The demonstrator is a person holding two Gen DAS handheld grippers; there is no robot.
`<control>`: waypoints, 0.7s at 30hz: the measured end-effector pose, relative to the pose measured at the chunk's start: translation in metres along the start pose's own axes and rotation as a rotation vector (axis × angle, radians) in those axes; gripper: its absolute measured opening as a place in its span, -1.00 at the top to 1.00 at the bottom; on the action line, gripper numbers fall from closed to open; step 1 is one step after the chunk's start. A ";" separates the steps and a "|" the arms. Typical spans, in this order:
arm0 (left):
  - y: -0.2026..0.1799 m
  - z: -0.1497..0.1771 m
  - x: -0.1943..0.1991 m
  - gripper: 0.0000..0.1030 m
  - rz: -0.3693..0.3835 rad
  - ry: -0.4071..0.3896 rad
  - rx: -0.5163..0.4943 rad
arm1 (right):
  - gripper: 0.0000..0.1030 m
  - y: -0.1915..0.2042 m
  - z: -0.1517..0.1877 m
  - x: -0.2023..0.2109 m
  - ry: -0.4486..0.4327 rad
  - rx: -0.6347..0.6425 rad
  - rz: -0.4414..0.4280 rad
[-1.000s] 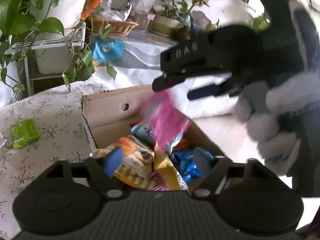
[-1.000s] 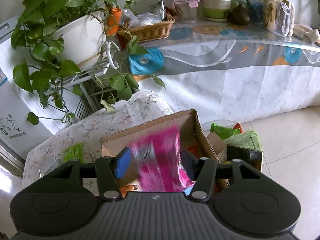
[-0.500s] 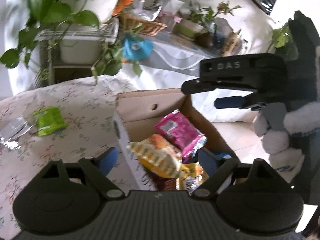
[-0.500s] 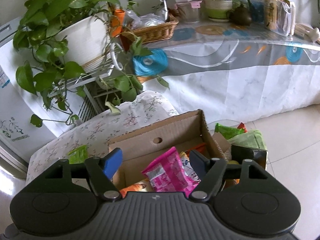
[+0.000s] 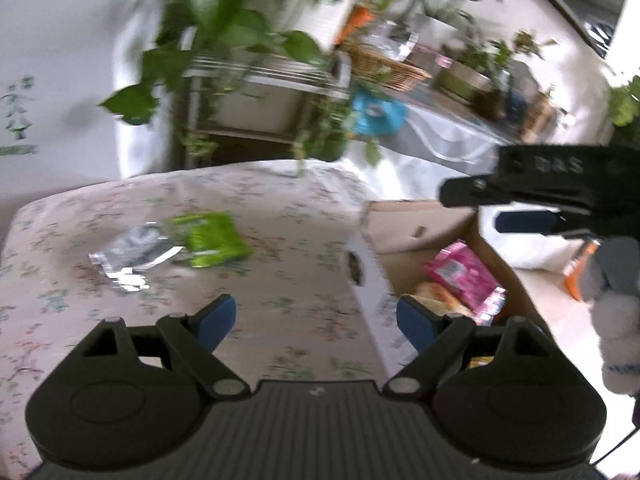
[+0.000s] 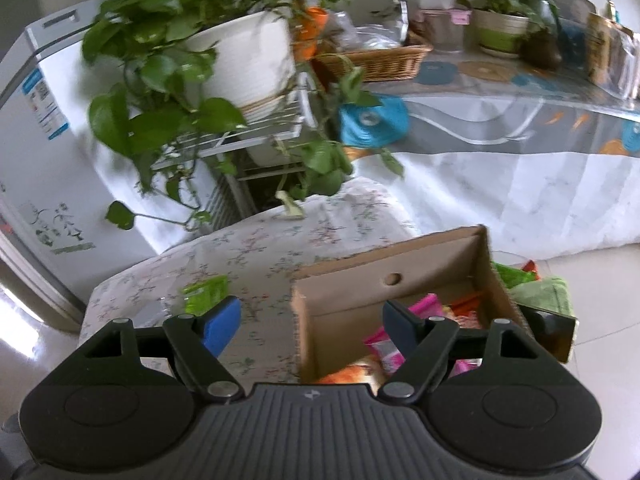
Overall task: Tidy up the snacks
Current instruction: 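Move the left gripper over the silver foil bag while the right moves over the green bag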
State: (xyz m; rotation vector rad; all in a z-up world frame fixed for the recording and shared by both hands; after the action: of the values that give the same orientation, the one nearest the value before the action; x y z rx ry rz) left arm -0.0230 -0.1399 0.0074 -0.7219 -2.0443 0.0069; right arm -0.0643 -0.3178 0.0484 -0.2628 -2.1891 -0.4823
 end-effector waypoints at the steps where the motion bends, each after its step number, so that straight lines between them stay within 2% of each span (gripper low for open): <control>1: 0.007 -0.001 0.001 -0.70 -0.009 -0.001 0.014 | -0.62 0.004 0.000 -0.001 0.001 0.008 -0.005; 11: 0.073 -0.002 0.008 -0.70 -0.108 -0.015 0.113 | -0.64 0.048 0.002 -0.018 0.031 0.078 -0.039; 16: 0.101 -0.001 0.008 -0.70 -0.165 -0.027 0.108 | -0.64 0.064 0.003 -0.028 0.053 0.088 -0.063; 21: 0.120 -0.006 -0.003 -0.70 -0.214 -0.023 0.059 | -0.64 0.080 0.002 -0.040 0.079 0.090 -0.085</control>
State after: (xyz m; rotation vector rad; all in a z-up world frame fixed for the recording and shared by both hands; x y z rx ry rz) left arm 0.0412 -0.0436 -0.0256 -0.4653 -2.1247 -0.0472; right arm -0.0135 -0.2451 0.0356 -0.1005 -2.1448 -0.4322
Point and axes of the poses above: each gripper's, at about its wrist camera, not at the fingertips, and x roughly against the way its jaws point, y to its left, z to its underside, the point moved 5 cm from there along -x, roughly the way its jaws point, and after that the axes turned 10 degrees about y, right-handed, at the moved point
